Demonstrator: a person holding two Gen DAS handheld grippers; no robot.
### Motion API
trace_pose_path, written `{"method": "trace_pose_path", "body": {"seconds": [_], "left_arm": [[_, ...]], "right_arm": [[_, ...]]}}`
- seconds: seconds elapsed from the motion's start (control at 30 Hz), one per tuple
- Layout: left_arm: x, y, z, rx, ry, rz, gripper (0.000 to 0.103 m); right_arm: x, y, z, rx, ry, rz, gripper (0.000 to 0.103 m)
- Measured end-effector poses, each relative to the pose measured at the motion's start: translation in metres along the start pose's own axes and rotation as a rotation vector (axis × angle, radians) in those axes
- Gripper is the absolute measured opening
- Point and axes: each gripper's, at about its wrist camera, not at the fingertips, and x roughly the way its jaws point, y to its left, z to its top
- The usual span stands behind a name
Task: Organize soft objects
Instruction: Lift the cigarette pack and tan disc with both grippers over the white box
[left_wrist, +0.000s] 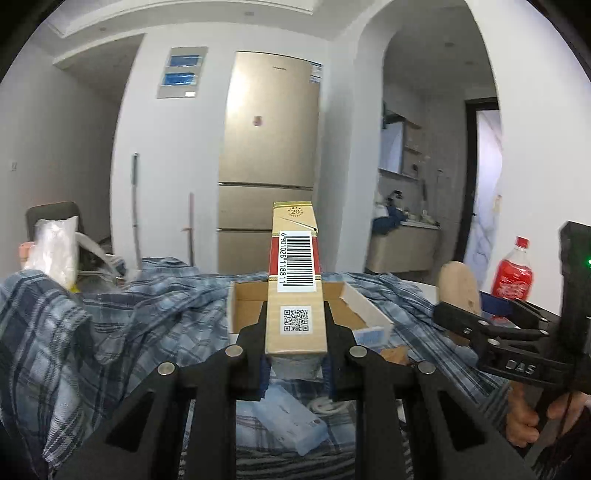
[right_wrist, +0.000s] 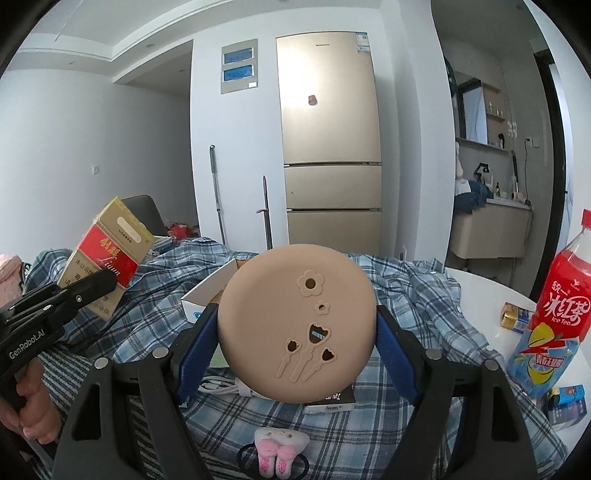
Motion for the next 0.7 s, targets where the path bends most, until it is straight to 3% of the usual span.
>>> {"method": "trace_pose_path", "body": {"seconds": [0.3,0.4,0.53,0.7], "left_arm": [[-0.003,-0.004,-0.001,0.015,-0.007,-0.012,0.023],[-0.009,-0.007,0.01,0.004,-0.007,-0.025,0.023],[-0.027,-0.02,0.031,0.054,-0.085,-0.029,0.023],[-0.036,-0.031,0.067,0.057,-0.145,-0.045,0.023]], "right_arm": [[-0.001,-0.001,0.0,-0.001,-0.008,-0.001,0.08],[-0.005,0.011,0.0,-0.055,-0.026,-0.051,0.08],[-0.021,0.026,0.01,-0.106,-0.072,-0.074,0.08],[-0.042,0.03,0.046,-0.114,-0.143,-0.098,0.08]]}}
